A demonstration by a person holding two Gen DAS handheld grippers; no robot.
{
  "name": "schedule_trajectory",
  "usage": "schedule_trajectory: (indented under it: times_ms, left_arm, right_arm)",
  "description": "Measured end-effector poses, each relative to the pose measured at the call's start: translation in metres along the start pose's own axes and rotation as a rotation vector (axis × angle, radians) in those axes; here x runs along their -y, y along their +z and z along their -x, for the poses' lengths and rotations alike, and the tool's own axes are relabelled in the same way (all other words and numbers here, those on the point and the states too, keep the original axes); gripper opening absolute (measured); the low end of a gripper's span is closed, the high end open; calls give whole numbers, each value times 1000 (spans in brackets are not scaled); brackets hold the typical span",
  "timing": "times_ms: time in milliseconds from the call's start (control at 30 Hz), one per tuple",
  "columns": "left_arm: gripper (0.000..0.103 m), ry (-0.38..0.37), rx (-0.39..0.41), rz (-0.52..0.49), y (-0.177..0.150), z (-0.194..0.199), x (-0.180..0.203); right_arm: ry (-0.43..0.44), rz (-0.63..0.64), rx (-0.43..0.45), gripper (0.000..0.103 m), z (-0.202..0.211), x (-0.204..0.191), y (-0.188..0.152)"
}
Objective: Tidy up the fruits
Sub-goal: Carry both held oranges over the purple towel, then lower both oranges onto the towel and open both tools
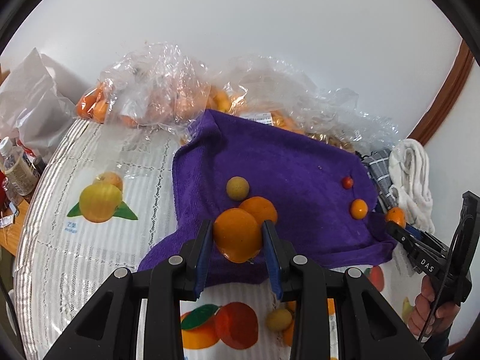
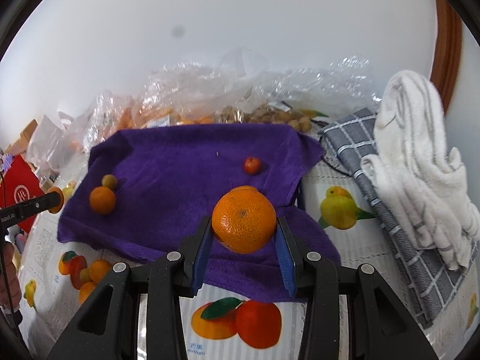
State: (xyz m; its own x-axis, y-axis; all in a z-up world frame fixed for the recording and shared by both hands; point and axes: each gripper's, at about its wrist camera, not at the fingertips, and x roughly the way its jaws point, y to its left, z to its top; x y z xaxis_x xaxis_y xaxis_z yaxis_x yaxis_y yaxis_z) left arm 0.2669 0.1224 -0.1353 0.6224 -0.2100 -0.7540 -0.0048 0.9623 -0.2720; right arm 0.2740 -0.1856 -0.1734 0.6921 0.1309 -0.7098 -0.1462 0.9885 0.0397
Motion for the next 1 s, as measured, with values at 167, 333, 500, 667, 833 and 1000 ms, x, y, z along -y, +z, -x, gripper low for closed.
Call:
schedule_trajectory:
  times_ms: [167, 333, 500, 667, 833, 1000]
  left_arm:
    - [31, 35, -25, -1, 4, -15, 2]
    - [31, 40, -52, -12, 5, -32, 5]
    - [31, 5, -55, 2, 4, -41, 6]
    - [31, -96, -74, 9, 5, -48, 12]
    - [29, -60, -84, 46, 2, -58, 6]
    - [27, -39, -80, 22, 3, -58, 11]
  right_arm:
    - [-6, 7, -39, 41, -21, 4, -1]
    - [-18, 19, -72, 41, -38, 6, -1]
    - [-33, 37, -91, 41, -49, 6, -4]
    - [-32, 36, -97, 41, -55, 6, -5]
    - [-31, 43, -98, 41, -57, 6, -4]
    - [-34, 46, -97, 41, -58, 5, -3]
